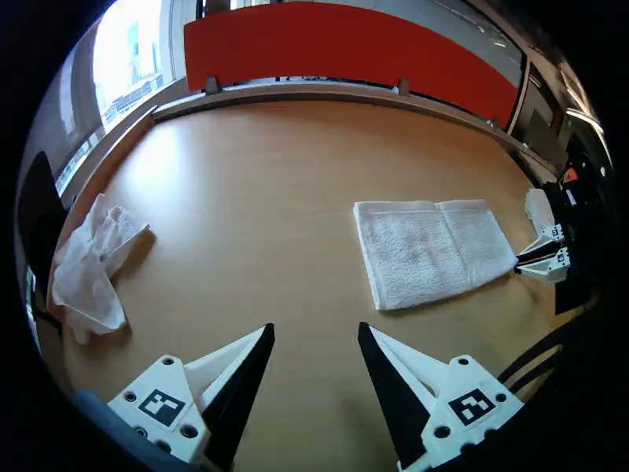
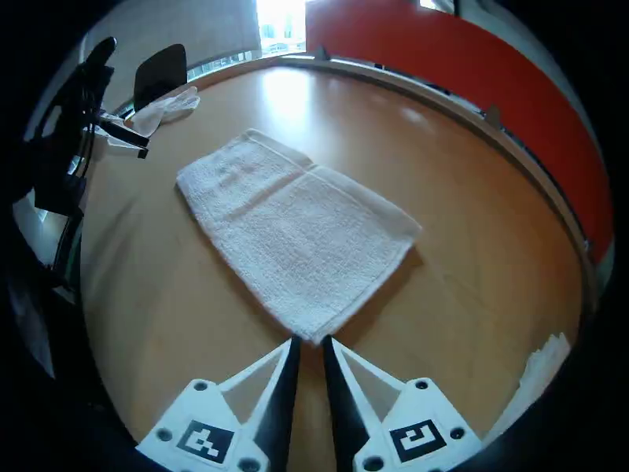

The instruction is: Fold towel

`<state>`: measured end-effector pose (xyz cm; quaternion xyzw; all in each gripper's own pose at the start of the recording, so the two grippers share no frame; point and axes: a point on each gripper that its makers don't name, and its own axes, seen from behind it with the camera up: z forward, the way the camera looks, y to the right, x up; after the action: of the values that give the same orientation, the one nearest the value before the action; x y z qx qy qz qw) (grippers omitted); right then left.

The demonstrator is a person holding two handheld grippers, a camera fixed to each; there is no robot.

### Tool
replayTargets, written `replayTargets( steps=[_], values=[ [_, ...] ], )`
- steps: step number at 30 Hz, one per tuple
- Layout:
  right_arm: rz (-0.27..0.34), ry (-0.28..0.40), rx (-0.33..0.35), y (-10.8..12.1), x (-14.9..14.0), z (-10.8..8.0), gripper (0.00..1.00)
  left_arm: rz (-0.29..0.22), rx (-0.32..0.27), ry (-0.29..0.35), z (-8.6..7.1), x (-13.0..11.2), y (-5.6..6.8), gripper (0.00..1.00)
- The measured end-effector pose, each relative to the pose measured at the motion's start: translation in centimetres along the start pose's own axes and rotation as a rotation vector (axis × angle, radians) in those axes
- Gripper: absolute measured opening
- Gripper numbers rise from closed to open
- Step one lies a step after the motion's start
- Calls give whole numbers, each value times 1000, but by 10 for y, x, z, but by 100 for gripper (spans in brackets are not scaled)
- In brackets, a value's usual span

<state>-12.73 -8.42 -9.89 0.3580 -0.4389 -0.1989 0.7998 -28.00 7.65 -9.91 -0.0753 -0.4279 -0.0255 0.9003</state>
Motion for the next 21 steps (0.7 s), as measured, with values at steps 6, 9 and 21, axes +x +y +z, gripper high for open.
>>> replayTargets(
  steps=[6, 9, 21],
  values=[
    [1, -1, -14, 2, -1, 2, 5, -5, 1, -3, 0, -2, 0, 78],
    [-6, 10, -19, 1, 3, 1, 5, -5, 1, -3, 0, -2, -1, 78],
    [-17, 93, -74, 11, 39, -27, 4, -2, 4, 2, 0, 3, -3, 78]
  ],
)
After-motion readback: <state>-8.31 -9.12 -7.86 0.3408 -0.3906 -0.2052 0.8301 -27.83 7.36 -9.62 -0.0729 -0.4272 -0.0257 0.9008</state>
